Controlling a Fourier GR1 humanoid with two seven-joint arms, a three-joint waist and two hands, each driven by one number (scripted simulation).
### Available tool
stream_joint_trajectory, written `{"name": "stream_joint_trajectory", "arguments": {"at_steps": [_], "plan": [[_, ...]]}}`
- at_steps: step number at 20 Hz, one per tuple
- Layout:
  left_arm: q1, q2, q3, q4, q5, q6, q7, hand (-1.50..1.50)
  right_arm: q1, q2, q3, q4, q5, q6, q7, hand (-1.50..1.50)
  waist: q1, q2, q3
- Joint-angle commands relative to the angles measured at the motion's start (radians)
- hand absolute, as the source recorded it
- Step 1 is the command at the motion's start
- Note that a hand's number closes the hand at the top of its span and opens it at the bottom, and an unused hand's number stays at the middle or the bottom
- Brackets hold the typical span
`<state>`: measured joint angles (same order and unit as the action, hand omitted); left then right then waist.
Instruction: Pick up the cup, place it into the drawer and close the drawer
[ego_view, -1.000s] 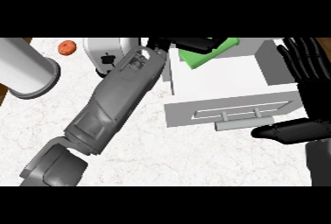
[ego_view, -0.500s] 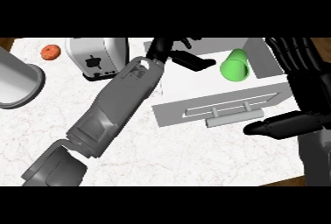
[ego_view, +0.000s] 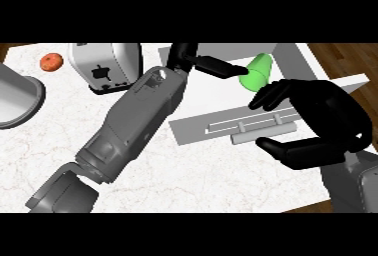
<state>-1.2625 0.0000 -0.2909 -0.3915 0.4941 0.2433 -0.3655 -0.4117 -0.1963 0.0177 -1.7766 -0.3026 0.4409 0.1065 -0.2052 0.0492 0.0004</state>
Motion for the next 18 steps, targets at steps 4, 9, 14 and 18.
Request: {"name": "stream_joint_trajectory", "arguments": {"at_steps": [4,9,14,18], "plan": [[0.002,0.0,0.025,-0.02,0.107,0.051,-0.095,-1.5,0.032,-0.136,0.145,-0.002,0.032,0.2,0.113,1.5,0.044,-0.018,-0.001],[-0.01,0.0,0.027,0.019,0.13,0.071,-0.136,-1.5,0.066,-0.205,0.159,-0.014,0.188,0.195,0.136,-1.5,0.104,-0.028,0.0],[0.02,0.0,0.053,0.028,0.161,0.034,-0.188,-1.5,0.136,-0.185,0.257,-0.002,0.516,0.083,0.025,-1.5,0.143,-0.029,0.001],[0.05,0.0,0.072,0.002,0.169,0.014,-0.201,-1.5,0.138,-0.167,0.303,0.203,0.659,0.009,-0.089,-1.5,0.196,-0.037,0.001]]}}
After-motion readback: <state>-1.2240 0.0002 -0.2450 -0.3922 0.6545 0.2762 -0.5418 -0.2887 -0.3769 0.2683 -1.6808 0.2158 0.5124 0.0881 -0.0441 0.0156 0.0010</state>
